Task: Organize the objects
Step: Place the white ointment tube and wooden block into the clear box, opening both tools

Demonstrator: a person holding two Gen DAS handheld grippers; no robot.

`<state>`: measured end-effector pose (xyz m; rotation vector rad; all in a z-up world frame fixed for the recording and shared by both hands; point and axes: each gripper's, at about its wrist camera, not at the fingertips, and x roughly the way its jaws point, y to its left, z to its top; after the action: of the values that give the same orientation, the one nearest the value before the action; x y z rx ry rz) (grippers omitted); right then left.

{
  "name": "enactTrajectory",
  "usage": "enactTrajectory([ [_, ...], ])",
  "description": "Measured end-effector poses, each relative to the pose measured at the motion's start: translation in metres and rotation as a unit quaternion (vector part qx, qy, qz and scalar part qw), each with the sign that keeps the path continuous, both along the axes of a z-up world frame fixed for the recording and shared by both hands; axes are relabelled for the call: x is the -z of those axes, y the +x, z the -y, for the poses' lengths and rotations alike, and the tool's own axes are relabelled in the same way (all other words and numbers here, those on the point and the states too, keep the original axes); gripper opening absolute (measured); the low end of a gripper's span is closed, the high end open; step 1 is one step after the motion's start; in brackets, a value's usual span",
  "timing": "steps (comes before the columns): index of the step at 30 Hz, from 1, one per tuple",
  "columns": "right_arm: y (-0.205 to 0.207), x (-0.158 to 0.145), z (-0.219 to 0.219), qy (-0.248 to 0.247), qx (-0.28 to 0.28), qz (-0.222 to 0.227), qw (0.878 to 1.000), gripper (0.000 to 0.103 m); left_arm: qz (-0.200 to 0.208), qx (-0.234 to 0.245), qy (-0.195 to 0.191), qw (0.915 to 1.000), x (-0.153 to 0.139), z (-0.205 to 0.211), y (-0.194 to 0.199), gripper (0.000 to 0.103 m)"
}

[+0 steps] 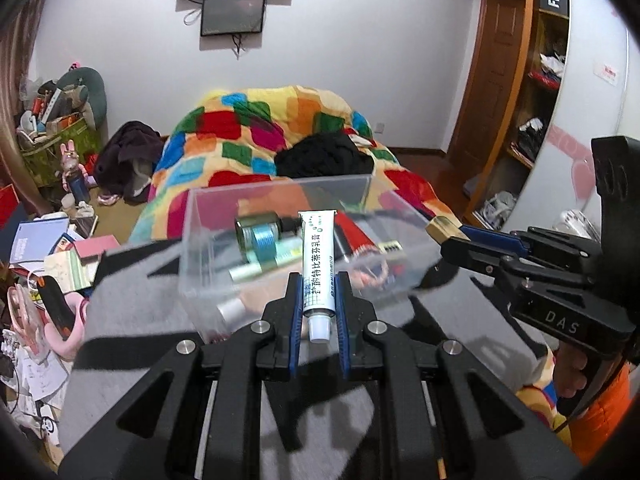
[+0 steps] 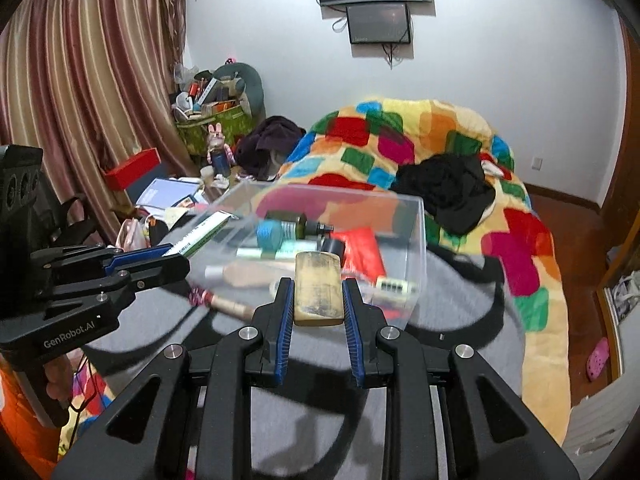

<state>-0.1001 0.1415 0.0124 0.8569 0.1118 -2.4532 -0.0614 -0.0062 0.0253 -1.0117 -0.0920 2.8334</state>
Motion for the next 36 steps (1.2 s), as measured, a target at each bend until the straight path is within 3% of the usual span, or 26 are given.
enactTrajectory([
  [10, -0.042, 0.006, 0.019, 0.015, 0.017, 0.011, 1.0, 0.022, 0.012, -0.006, -0.005, 0.9999, 0.003, 0.002, -0.037, 0.014],
  [24, -0.081, 0.039, 0.032, 0.06, 0.04, 0.054, 0.996, 0.022, 0.075, -0.002, 0.022, 0.9969, 0.035, 0.005, -0.086, 0.014],
  [29, -0.085, 0.046, 0.034, 0.067, 0.04, 0.07, 0.994, 0.022, 0.09, 0.018, 0.037, 0.9951, 0.04, 0.003, -0.089, 0.014],
  [36, -0.074, 0.033, 0.028, 0.046, 0.027, 0.07, 0.996, 0.024, 0.074, 0.023, 0.034, 0.9964, 0.027, 0.004, -0.072, 0.015],
])
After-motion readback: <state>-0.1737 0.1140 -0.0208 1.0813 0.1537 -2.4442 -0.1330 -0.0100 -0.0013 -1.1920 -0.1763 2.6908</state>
